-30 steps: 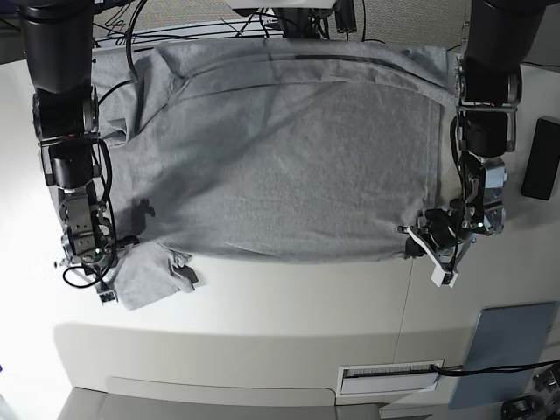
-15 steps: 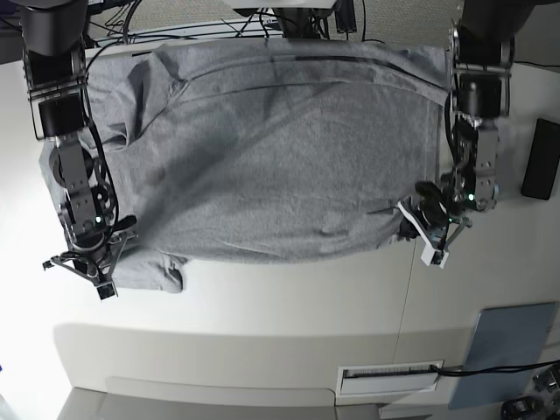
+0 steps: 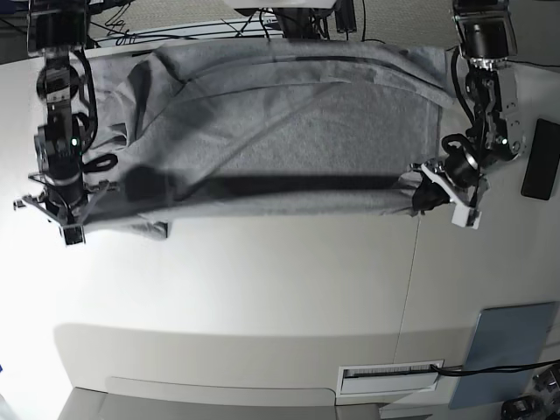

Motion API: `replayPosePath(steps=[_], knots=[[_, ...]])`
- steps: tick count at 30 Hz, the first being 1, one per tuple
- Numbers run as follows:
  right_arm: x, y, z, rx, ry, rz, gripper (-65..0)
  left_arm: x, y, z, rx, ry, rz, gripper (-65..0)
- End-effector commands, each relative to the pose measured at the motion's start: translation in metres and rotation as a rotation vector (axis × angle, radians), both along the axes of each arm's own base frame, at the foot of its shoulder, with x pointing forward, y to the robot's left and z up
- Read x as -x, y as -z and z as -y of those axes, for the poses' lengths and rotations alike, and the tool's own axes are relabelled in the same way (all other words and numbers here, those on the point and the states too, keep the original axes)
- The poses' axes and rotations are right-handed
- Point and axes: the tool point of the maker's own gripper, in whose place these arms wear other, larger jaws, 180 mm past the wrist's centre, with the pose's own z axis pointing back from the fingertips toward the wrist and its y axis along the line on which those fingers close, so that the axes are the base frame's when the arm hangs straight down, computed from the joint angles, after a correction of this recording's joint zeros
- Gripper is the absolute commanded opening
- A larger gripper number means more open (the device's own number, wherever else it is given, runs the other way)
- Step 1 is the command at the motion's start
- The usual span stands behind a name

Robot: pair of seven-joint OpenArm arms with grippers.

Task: Fold the T-shirt properly
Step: 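Lift the grasped edge and fold it over onto the first fold, then regrasp the folded strip near the collar end with the right gripper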

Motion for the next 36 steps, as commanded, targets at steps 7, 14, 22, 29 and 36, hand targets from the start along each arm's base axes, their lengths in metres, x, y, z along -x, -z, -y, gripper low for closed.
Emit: replayPosePath(steps=[7,14,22,29,36], knots=[[0.032,-0.024,0.005,0.097,0.002,0.022,-65.0,0.021,-0.012,-0.018,0.018,0.004,0.021,-65.0],[0.075,-0.027,0.011,0.142,0.052,-0.02,-65.0,0.056,0.005,-0.014,0.008,0.037,-0.042,-65.0],[0.115,-0.008,0.016,0.157,0.064,-0.131,-65.0,0.087,0.011,-0.008,-0.012,0.065,-0.087,-65.0],[0.121,-0.002,0.014,0.154,0.048,-0.145,-65.0,0.093,0.015,-0.007,-0.012,0.066,-0.101,-65.0],[0.109,0.01,-0.016,0.02,-0.087,-0.179,-48.3,0.092,0.014,-0.007,-0.01,0.064,-0.097,-65.0]])
